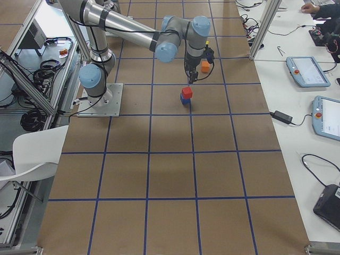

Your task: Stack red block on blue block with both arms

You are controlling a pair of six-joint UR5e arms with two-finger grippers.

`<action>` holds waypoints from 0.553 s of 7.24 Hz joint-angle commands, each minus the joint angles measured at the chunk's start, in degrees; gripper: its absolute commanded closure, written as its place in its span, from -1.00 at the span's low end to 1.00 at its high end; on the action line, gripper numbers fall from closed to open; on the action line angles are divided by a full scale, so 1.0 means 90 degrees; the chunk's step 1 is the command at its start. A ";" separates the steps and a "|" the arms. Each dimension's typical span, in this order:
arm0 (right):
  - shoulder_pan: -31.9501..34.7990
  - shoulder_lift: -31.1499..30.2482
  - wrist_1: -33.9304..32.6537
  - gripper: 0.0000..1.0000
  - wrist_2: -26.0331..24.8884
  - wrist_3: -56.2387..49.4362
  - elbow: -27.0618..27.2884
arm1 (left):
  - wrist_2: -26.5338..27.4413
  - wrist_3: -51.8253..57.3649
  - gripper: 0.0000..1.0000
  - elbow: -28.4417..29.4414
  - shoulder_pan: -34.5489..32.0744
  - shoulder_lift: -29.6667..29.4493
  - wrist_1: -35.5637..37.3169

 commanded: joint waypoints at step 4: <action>0.1286 -0.0322 0.0447 -1.00 -0.0068 0.1839 -0.0252 | 0.0001 0.0000 -1.00 0.0008 0.0000 0.0000 0.0004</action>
